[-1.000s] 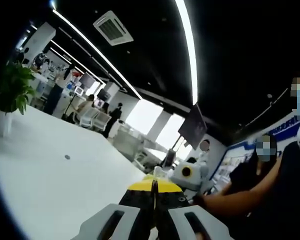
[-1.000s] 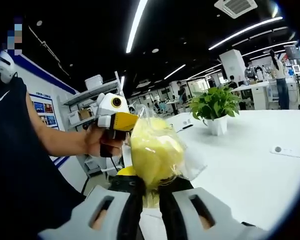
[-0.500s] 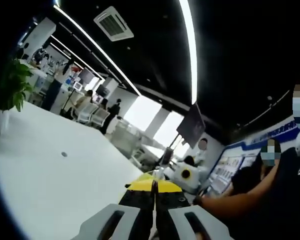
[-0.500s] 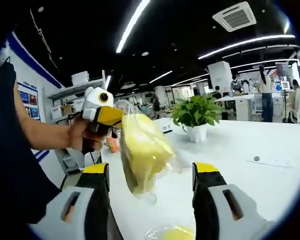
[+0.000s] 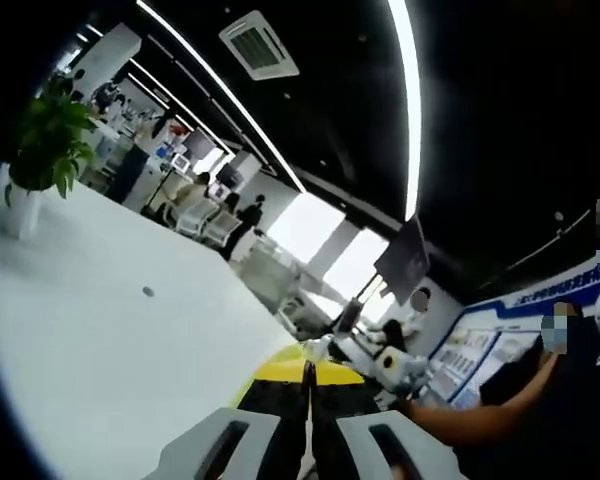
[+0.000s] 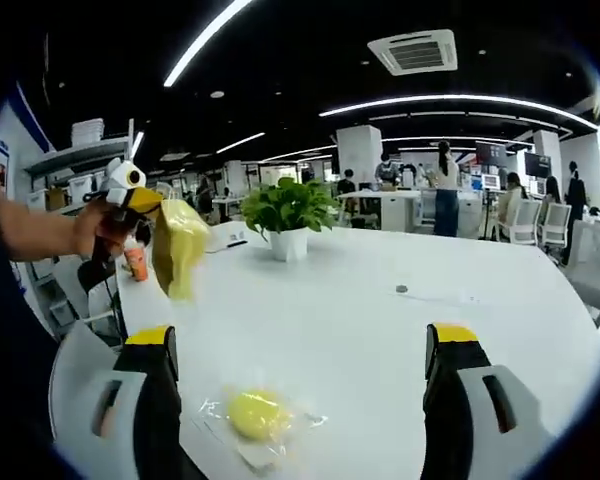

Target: Compare the silicone blocks by pressing each to a similar depth, holding the contact briefly, and releasing to observe deformation and rebound differences across the visible hardness samples.

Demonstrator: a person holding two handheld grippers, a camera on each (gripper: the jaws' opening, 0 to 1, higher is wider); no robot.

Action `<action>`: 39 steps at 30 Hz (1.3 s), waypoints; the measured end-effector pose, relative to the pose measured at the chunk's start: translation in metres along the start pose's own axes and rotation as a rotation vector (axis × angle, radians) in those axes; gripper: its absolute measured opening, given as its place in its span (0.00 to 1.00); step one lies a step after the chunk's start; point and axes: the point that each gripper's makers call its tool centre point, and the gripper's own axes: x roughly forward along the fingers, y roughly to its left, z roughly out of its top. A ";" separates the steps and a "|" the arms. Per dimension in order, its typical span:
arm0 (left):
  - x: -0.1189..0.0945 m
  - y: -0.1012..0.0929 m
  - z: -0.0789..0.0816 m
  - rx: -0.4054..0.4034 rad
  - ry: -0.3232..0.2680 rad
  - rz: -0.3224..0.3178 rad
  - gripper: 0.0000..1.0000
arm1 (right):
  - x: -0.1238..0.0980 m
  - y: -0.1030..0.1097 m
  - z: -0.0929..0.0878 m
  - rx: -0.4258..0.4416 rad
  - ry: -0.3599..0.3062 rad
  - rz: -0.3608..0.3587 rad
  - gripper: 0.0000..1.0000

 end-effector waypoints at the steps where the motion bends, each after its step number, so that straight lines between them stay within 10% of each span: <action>1: -0.002 0.001 -0.001 0.003 0.003 0.005 0.00 | -0.003 -0.002 -0.002 -0.001 0.003 -0.003 0.96; 25: -0.027 0.041 -0.005 -0.111 -0.033 0.083 0.00 | -0.058 -0.033 -0.078 0.033 0.123 -0.095 0.96; 39: -0.031 0.076 -0.045 -0.183 0.023 0.139 0.00 | -0.064 -0.023 -0.091 0.063 0.153 -0.100 0.96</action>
